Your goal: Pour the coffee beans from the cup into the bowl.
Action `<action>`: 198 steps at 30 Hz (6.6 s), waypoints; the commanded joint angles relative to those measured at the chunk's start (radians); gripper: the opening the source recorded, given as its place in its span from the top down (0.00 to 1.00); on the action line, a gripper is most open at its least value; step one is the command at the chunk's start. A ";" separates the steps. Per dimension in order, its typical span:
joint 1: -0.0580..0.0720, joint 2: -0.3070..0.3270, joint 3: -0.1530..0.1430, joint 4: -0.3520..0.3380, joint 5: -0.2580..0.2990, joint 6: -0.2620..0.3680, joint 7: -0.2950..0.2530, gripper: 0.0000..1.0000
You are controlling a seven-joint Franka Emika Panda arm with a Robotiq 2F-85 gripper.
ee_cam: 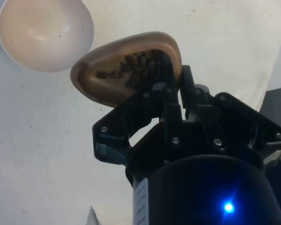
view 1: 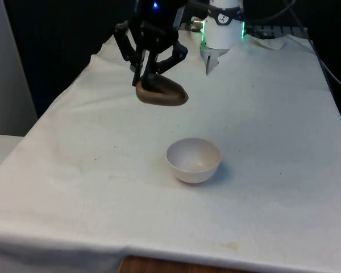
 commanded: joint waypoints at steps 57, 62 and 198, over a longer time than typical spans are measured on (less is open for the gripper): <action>0.014 -0.024 0.184 -0.201 -0.411 0.013 0.371 1.00; 0.009 -0.020 0.215 -0.193 -0.461 -0.015 0.406 1.00; 0.028 0.241 0.553 -0.114 -1.453 -0.569 0.895 1.00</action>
